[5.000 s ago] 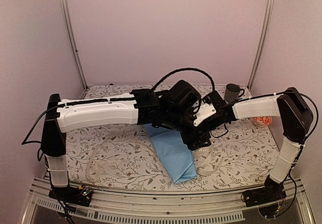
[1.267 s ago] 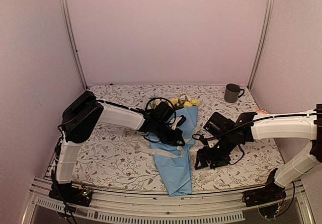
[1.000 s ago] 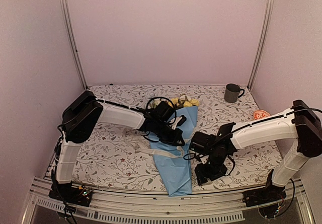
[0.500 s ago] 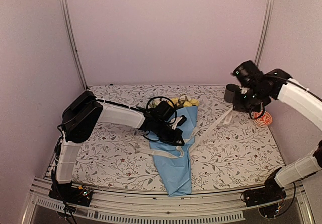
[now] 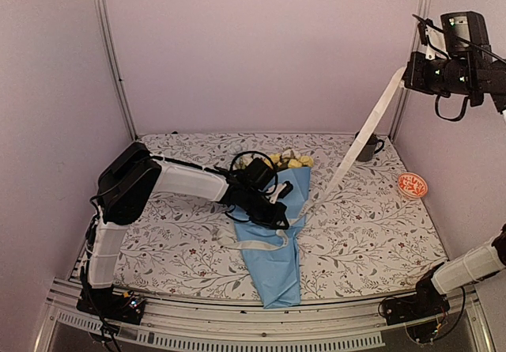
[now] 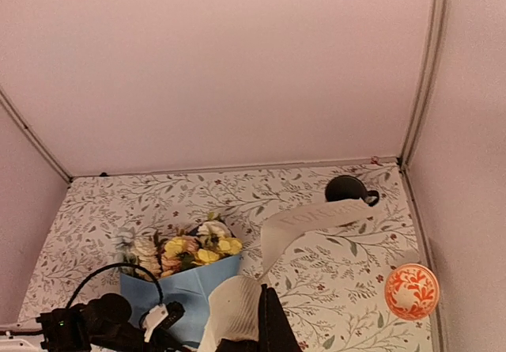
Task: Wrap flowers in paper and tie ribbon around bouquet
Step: Straighten the right side of the ribbon at the center of the board, then adjust the ribbon on the folded bouquet.
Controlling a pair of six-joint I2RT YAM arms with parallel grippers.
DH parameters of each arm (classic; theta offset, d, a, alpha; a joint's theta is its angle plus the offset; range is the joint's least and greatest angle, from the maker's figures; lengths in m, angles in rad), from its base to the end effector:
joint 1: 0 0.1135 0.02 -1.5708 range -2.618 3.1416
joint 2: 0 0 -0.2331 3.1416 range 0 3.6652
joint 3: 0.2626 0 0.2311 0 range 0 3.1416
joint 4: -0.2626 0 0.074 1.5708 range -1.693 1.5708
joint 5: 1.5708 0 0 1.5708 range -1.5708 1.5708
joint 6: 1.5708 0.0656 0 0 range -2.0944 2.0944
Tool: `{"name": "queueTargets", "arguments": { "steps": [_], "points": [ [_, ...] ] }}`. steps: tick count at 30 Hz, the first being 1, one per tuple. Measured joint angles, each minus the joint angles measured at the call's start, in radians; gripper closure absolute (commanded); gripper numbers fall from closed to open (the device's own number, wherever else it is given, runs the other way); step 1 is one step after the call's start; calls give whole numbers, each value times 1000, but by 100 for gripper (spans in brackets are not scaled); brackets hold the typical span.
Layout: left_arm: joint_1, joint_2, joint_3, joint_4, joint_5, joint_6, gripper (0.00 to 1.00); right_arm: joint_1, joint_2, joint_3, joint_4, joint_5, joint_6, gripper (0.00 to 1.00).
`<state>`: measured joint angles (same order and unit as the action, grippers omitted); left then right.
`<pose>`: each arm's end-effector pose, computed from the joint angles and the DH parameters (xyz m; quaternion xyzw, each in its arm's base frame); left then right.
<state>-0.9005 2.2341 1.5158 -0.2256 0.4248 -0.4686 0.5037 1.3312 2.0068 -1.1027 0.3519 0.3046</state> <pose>0.2581 -0.3691 0.0871 0.2627 0.8944 -0.3460 0.1067 0.2077 0.0887 0.4702 0.0120 0.8332 0.0742 0.5478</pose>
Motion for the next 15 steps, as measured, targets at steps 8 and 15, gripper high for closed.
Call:
{"name": "queueTargets", "arguments": {
  "steps": [8,15],
  "points": [
    [2,4,3,3,14,8,100,182,-59,-376,365,-539,-41,100],
    [18,12,-6,45,69,8,100,534,150,-482,618,-774,-81,100]
  ]
}}
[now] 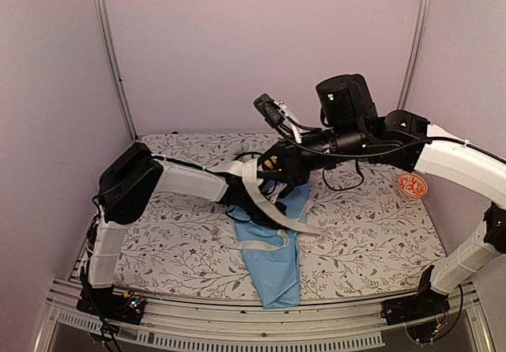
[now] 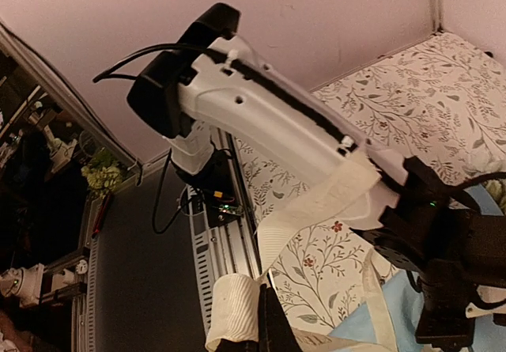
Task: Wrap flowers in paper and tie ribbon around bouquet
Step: Adjust the ribbon on the folded bouquet.
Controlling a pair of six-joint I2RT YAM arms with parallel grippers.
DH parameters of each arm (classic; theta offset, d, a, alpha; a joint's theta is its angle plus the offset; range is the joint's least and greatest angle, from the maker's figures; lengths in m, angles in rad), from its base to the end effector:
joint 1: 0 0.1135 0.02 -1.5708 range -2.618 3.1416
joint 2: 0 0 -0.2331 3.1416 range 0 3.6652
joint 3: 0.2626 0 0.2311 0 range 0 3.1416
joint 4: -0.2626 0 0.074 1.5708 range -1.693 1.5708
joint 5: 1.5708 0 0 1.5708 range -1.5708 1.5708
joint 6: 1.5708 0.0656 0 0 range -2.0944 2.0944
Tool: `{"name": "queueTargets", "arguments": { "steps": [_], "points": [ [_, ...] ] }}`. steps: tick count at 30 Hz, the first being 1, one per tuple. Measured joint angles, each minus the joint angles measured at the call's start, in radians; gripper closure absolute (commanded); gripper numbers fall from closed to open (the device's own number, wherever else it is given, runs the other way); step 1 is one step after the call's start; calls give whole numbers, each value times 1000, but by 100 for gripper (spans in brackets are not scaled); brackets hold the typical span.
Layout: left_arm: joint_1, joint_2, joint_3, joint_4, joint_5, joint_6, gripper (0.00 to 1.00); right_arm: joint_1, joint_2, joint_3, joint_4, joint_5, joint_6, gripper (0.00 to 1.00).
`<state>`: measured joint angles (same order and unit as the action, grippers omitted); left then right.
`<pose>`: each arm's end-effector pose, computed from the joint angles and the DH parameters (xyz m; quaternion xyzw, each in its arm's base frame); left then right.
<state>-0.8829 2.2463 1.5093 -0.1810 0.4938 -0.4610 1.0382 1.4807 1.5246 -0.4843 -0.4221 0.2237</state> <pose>0.2626 -0.3685 0.0852 0.2689 0.8817 -0.3747 0.0992 0.1497 0.3069 0.3583 -0.4301 0.7138 0.4518 0.3185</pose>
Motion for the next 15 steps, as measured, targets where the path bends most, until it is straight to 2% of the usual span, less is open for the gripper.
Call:
{"name": "queueTargets", "arguments": {
  "steps": [7,15],
  "points": [
    [7,0,-17,37,37,5,100,84,111,10,112,-76,-46,100],
    [11,0,-22,55,55,13,100,86,179,-21,119,3,-71,100]
  ]
}}
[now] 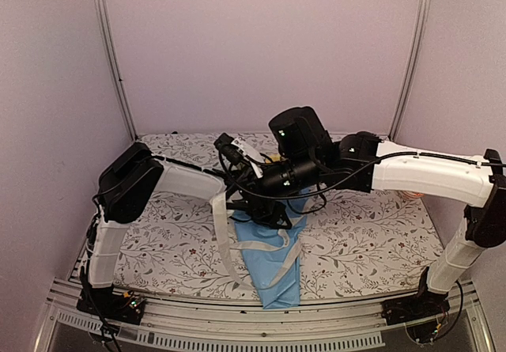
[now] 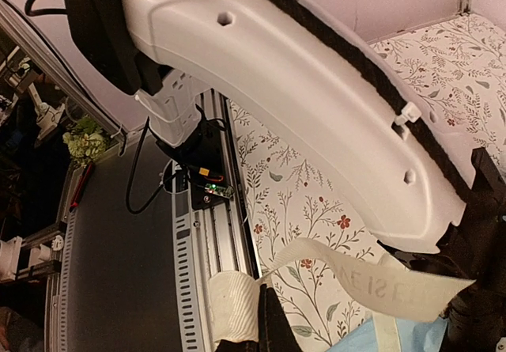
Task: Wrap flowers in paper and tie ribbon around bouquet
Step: Adjust the ribbon on the folded bouquet.
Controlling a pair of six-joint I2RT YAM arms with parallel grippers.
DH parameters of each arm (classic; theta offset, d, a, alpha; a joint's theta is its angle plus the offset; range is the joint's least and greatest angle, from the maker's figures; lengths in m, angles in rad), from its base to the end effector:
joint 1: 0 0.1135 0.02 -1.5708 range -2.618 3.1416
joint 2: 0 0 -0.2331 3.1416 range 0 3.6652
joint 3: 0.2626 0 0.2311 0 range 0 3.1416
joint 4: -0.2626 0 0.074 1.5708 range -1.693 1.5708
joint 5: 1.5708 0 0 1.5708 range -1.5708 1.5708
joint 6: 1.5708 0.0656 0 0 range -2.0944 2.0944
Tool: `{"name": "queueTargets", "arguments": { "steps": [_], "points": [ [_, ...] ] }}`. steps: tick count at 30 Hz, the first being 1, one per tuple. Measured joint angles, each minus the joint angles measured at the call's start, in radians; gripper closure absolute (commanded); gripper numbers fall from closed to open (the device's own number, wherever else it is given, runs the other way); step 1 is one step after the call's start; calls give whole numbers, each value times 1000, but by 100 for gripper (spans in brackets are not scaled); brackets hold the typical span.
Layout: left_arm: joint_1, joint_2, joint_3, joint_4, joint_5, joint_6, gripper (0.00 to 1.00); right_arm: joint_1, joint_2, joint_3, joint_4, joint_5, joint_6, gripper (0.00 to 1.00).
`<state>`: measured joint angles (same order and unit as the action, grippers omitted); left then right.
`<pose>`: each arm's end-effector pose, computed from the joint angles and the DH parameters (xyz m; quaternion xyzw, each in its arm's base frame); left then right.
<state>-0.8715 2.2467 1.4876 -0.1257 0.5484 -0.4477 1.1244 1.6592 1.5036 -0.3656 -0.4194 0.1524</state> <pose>0.2644 -0.3674 0.0847 0.2797 0.8671 -0.3999 0.0996 0.1428 0.3602 0.3037 -0.4876 0.6997 0.4367 0.2862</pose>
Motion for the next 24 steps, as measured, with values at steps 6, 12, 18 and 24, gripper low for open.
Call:
{"name": "queueTargets", "arguments": {
  "steps": [6,12,18,24],
  "points": [
    [5,0,-21,45,14,-6,100,-66,-43,-87,53,19,43,100],
    [10,-8,-68,124,16,-39,100,-343,-187,-246,105,63,182,100],
    [12,-29,-131,235,-1,-89,100,-530,-314,-309,116,145,280,100],
    [12,-47,-205,367,-29,-153,100,-575,-293,-313,154,131,326,100]
  ]
}}
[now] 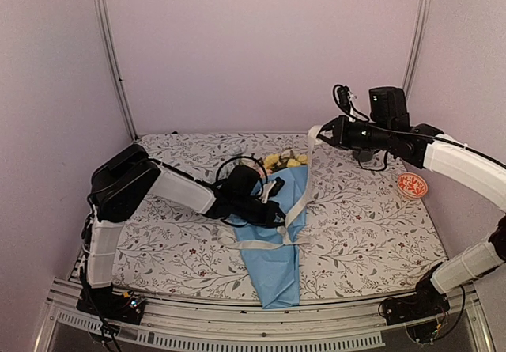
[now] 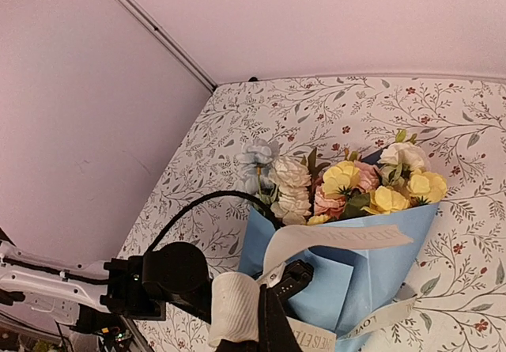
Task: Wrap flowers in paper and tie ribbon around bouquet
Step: Adjust the ribbon on the folded bouquet.
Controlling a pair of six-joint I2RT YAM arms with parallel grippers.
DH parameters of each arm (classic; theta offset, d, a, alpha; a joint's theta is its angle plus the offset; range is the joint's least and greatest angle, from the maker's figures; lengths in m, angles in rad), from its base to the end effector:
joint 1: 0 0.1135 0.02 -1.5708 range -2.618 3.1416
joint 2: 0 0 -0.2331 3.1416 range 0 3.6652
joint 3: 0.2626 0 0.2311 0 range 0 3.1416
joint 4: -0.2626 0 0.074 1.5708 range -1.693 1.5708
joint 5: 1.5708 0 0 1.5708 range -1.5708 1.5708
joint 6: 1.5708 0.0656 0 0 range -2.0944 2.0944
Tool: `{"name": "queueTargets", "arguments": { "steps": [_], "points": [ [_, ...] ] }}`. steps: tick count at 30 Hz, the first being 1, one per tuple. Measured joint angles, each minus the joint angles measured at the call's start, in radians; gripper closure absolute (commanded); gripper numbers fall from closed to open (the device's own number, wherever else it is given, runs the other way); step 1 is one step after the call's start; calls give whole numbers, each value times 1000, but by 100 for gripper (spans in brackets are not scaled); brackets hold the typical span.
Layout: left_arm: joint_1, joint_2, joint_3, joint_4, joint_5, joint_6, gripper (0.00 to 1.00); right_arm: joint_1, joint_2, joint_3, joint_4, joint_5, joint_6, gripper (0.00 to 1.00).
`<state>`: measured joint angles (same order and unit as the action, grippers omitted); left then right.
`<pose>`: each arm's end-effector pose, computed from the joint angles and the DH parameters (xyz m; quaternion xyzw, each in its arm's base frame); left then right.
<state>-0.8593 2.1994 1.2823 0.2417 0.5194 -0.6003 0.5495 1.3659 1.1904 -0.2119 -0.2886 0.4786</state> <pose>0.2643 -0.3565 0.0795 0.2227 0.8496 -0.4515 0.1575 0.2713 0.1880 0.3101 -0.1093 0.8180 0.3753 0.4220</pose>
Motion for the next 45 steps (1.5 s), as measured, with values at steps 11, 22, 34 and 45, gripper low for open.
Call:
{"name": "queueTargets", "arguments": {
  "steps": [11,22,34,45],
  "points": [
    [0,-87,-169,270,-90,-126,100,8,388,100,47,-247,-3,100],
    [-21,-79,-168,262,-121,-104,100,51,692,294,-136,-323,-167,100],
    [-170,-305,-115,-37,-375,238,100,51,818,389,-269,-291,-282,100],
    [-197,-408,-98,-259,-445,454,100,47,835,397,-279,-291,-312,100]
  ]
}}
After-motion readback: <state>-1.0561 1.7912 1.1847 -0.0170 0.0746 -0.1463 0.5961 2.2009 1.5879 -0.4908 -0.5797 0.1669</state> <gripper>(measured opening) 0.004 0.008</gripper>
